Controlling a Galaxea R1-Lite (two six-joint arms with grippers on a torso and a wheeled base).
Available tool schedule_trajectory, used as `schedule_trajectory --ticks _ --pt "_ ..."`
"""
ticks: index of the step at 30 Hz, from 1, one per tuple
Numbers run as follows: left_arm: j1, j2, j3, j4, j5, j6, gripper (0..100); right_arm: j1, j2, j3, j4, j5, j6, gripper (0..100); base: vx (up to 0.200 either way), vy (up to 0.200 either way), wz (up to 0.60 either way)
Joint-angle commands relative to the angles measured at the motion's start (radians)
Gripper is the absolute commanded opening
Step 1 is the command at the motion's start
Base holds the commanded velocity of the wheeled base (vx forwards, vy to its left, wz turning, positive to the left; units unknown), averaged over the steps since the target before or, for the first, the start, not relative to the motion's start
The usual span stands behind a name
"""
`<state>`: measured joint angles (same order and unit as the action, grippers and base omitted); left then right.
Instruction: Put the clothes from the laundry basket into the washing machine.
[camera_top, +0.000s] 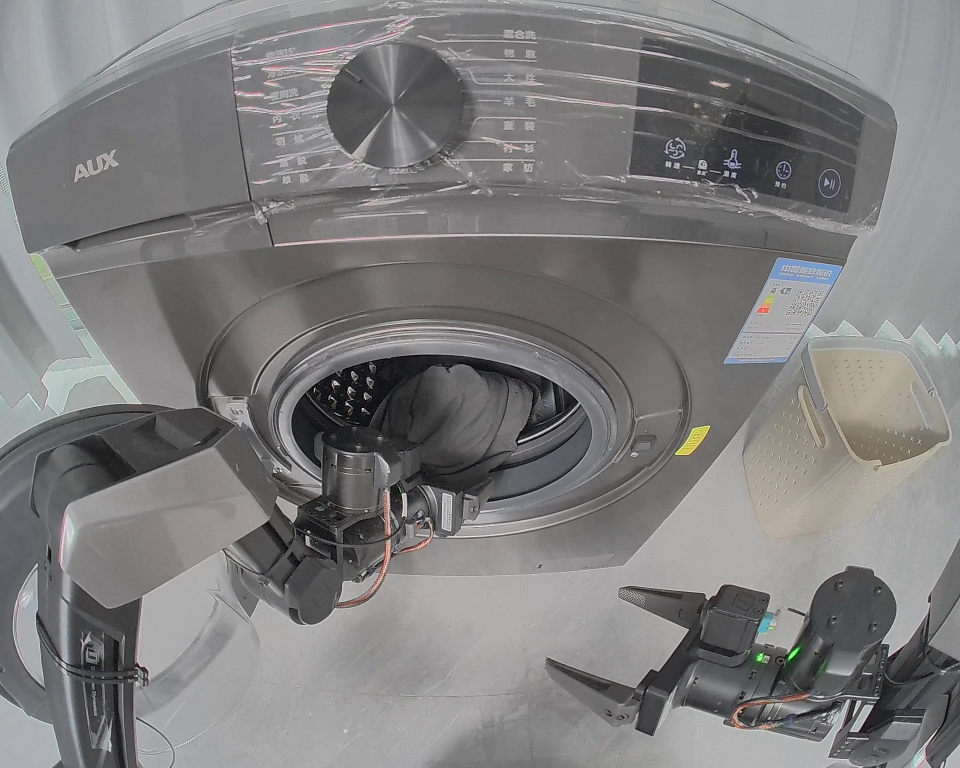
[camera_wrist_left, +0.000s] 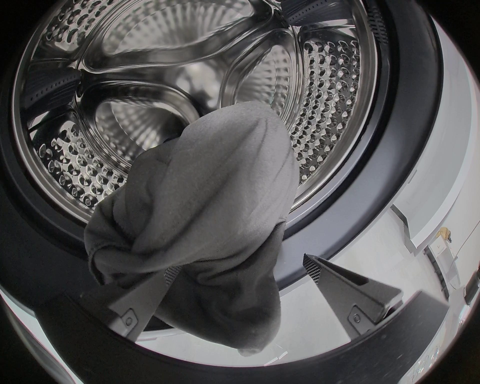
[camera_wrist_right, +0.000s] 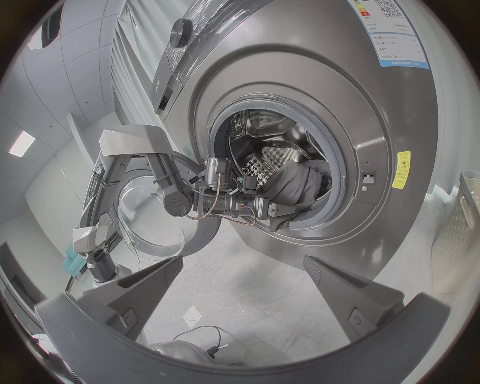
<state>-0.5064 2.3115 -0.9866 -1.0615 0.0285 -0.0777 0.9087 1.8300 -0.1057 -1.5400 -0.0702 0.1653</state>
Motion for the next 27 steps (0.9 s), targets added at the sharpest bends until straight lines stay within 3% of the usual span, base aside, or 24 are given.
schedule_trajectory --ticks 1,2,10,11,15,27 --pt "0.002 0.031 -0.035 0.000 0.001 0.001 100 0.001 0.003 0.000 0.000 0.000 0.000 100 0.000 0.000 0.00" --pt "0.000 0.036 -0.058 0.005 0.001 -0.001 0 0.001 0.003 0.000 0.000 0.000 0.000 100 0.000 0.000 0.00" --pt "0.002 0.108 -0.233 -0.005 0.019 -0.024 0 0.001 0.003 -0.002 0.000 0.000 0.000 100 0.000 0.000 0.00" --pt "0.003 0.135 -0.285 -0.011 0.037 -0.042 0 0.001 0.003 -0.003 0.000 0.000 0.000 100 0.000 0.000 0.00" --pt "0.014 0.183 -0.405 -0.029 0.073 -0.073 0 -0.001 0.003 -0.003 0.000 0.000 0.000 100 0.000 0.000 0.00" --pt "0.052 0.301 -0.735 -0.049 0.134 -0.077 0 0.001 0.003 -0.008 0.000 0.000 0.002 100 0.000 0.000 0.00"
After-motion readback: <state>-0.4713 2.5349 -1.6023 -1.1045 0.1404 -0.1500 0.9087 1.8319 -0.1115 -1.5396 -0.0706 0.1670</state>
